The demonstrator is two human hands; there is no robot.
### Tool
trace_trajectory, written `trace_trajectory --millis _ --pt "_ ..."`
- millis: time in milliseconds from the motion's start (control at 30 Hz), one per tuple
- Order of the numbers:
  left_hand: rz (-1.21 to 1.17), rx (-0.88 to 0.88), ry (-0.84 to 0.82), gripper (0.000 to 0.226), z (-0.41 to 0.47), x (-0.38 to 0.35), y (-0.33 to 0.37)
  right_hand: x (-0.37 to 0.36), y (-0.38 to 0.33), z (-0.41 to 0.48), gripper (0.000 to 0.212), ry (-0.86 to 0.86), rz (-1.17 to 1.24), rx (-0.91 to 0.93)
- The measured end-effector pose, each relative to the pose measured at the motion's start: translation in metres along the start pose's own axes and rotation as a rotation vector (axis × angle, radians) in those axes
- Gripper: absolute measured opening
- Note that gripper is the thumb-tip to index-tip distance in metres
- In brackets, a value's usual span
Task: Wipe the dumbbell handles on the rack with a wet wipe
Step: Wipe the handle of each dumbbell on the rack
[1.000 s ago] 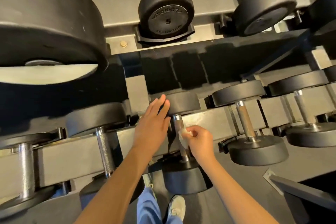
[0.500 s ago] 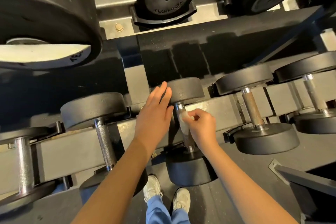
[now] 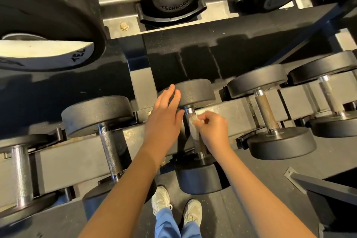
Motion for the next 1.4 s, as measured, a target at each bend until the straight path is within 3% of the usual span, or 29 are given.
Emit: trace_trajectory --millis 133,367,533,633,900,1133,1233,1400 --pt "-0.018 0.001 0.012 0.057 0.000 0.000 0.000 -0.004 -0.006 0.010 0.008 0.029 0.123 -0.035" --pt "0.000 0.017 0.003 0.058 0.000 -0.004 0.000 0.010 0.028 -0.020 0.003 -0.186 -0.251 -0.054" --pt "-0.005 0.019 0.009 0.059 -0.001 -0.003 0.000 0.001 -0.004 0.008 0.007 -0.035 0.007 -0.010" --pt "0.000 0.013 0.010 0.058 0.000 -0.004 0.000 -0.002 -0.010 0.015 0.010 0.011 0.040 0.024" --pt "-0.012 0.024 0.010 0.058 0.000 -0.003 0.000 0.008 0.045 -0.023 0.007 -0.250 -0.255 -0.051" --pt "-0.019 0.022 0.023 0.058 0.000 -0.004 -0.001 0.003 -0.002 0.002 0.009 0.008 -0.016 0.037" --pt "-0.032 0.016 0.031 0.058 0.000 -0.004 0.000 0.002 -0.003 0.003 0.011 0.034 0.045 0.032" --pt "-0.043 0.018 0.031 0.060 0.000 -0.006 0.000 0.007 0.015 -0.021 0.004 -0.157 -0.230 0.014"
Point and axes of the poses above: each hand's wrist, its own z-axis towards the middle knuckle, its own x-axis out of the back of the hand, y = z × x, the point moved 7 cm from there along z, towards the middle knuckle, and after that the axes turned 5 degrees about -x, right-handed, at the moved point
